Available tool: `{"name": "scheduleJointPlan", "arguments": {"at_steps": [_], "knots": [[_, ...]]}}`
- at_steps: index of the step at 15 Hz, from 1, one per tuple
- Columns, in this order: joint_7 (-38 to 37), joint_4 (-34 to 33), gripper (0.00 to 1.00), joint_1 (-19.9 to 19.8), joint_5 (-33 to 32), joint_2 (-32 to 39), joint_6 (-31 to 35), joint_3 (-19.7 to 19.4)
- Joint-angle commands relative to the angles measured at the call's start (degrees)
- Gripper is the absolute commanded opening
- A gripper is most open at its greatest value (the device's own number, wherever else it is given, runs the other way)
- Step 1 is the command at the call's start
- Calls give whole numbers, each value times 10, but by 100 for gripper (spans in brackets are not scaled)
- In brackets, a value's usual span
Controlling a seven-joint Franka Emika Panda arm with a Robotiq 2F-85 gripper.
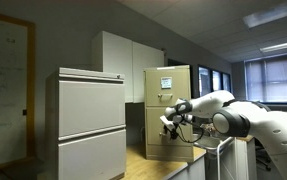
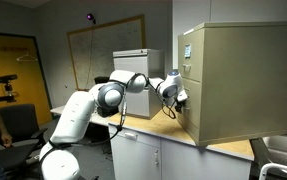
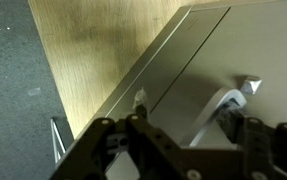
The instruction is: Open the bottom drawer of the right cabinet
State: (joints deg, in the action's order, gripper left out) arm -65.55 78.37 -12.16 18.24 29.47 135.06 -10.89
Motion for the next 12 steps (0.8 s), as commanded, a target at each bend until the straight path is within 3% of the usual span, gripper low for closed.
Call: {"name": "scheduleJointPlan", "arguments": {"at_steps": [1, 6, 9, 12], "knots": [[-13, -30, 40, 9, -35, 24, -36, -4], [37, -22, 8, 9, -36, 24, -37, 21], [57, 19, 10, 16, -29, 2, -8, 32], [73, 104, 10, 26, -27, -43, 55, 38]]}}
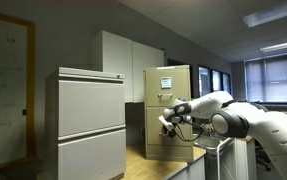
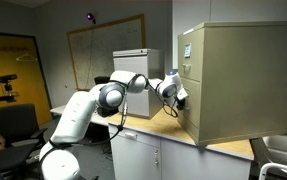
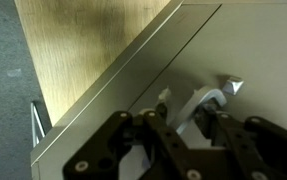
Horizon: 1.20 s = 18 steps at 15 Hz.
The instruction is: Open the bottom drawer of the right cabinet
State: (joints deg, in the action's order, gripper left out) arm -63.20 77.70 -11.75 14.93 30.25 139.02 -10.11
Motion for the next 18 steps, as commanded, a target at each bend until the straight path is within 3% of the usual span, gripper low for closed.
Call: {"name": "scheduleJointPlan", "arguments": {"at_steps": [1, 7, 10, 14, 18], "knots": [[60, 127, 9, 19, 13, -58, 40, 34], [165, 234, 5, -13, 95, -92, 220, 86], [250, 275, 1, -62, 154, -103, 301, 155], [353, 330, 3, -146, 223, -134, 341, 259], [436, 387, 3, -223, 293, -174, 334, 347]]}}
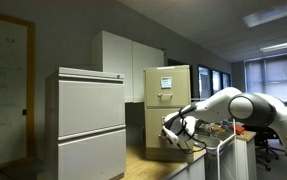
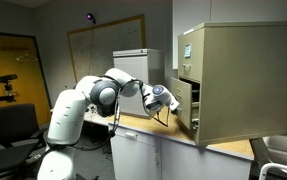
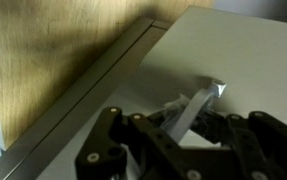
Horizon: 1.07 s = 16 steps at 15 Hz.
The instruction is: Open the bottom drawer of the right cabinet
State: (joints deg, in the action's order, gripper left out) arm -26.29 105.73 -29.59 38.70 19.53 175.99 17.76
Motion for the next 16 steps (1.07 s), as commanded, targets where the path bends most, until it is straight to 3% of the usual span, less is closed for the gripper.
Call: {"name": "scheduleJointPlan", "arguments": {"at_steps": [1, 7, 16], "knots": [[87, 120, 3, -60, 76, -77, -40, 88], [180, 205, 3, -112, 217, -158, -64, 165], [223, 343, 3, -70, 363, -303, -79, 184]]}}
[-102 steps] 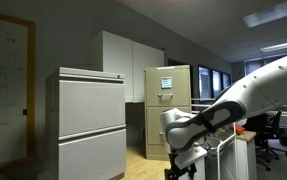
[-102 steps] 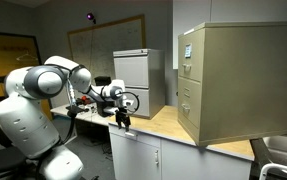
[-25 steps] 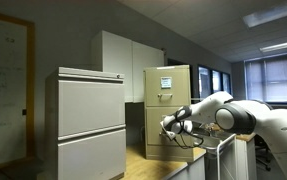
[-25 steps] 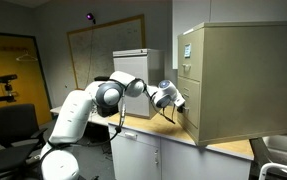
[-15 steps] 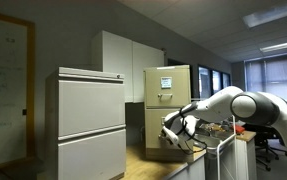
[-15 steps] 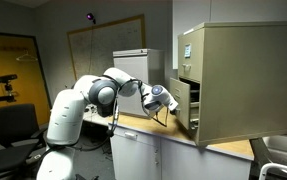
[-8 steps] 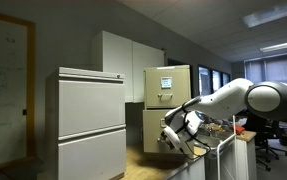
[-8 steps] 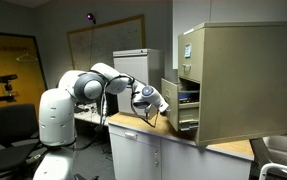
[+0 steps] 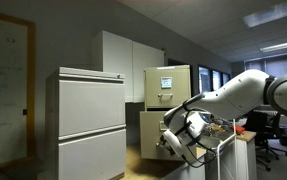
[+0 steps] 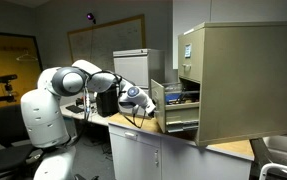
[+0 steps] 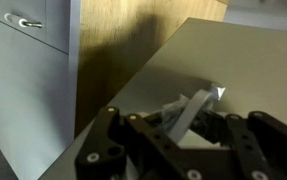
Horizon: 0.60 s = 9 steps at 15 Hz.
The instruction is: Open the bottom drawer of the right cabinet
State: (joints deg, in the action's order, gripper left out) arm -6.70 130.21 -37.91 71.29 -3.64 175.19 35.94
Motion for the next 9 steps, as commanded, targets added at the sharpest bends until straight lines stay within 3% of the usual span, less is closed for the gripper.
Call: {"name": "scheduleJointPlan", "arguments": {"at_steps": [1, 3, 4, 5, 6, 7, 8, 9], "knots": [[26, 113, 3, 23, 48, -85, -69, 2], [25, 142, 5, 45, 71, -114, -68, 1], [21, 159, 29, 57, 79, -132, -69, 0], [16, 169, 31, 65, 81, -142, -70, -1], [-17, 186, 33, 164, 37, -141, -56, -89], [-22, 199, 40, 188, 20, -148, -61, -110], [-29, 216, 47, 127, 19, -177, -88, -50], [-52, 230, 54, 143, -12, -184, -88, -60]]}}
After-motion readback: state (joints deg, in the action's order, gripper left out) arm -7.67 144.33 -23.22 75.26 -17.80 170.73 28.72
